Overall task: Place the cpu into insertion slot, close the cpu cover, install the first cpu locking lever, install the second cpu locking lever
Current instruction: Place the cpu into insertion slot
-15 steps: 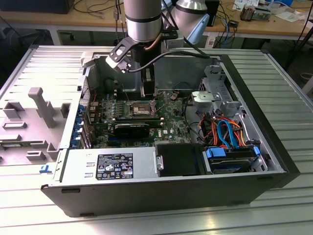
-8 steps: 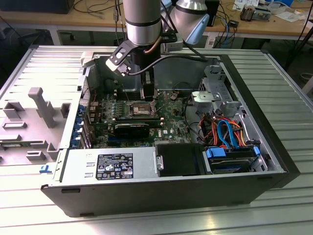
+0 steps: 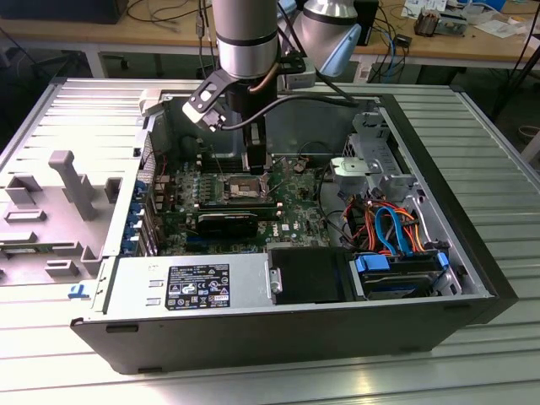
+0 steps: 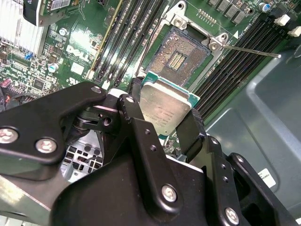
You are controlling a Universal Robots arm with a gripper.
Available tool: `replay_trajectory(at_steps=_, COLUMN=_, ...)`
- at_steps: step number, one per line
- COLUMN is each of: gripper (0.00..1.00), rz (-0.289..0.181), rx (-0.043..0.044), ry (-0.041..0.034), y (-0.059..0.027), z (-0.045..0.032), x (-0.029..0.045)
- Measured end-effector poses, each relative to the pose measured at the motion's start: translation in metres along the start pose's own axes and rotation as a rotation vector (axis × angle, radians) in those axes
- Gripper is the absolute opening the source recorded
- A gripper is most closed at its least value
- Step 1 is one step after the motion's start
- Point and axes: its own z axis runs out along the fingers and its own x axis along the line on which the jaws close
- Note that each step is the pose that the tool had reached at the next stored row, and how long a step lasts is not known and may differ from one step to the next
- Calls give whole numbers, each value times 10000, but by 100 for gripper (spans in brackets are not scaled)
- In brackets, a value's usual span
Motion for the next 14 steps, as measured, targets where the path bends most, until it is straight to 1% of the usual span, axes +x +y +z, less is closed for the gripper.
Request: replay_trajectory(at_steps=14, gripper=55, rz=0, rx=0, ry=0, y=-40, z=29, x=4)
